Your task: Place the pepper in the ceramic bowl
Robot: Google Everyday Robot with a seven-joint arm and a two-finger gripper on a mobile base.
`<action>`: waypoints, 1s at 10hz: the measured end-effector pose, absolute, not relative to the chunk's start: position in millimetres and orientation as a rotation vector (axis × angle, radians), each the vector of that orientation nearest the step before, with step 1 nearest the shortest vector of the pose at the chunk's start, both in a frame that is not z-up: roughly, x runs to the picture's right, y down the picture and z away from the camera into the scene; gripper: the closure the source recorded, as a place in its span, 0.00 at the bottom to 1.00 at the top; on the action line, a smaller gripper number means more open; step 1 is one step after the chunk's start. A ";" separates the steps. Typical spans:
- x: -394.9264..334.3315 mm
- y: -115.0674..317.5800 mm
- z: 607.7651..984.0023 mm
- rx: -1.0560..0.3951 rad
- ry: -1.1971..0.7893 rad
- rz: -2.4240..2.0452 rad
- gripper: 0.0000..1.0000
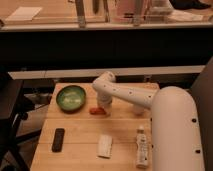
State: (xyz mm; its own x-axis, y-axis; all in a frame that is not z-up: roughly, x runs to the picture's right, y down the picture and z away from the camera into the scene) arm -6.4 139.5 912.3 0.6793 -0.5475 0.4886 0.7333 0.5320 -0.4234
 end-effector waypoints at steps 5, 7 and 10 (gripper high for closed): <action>-6.5 129.7 912.2 -0.650 -0.302 -0.779 0.99; -13.8 105.2 915.6 -0.636 -0.297 -0.790 0.99; -16.3 97.2 915.1 -0.634 -0.280 -0.797 0.99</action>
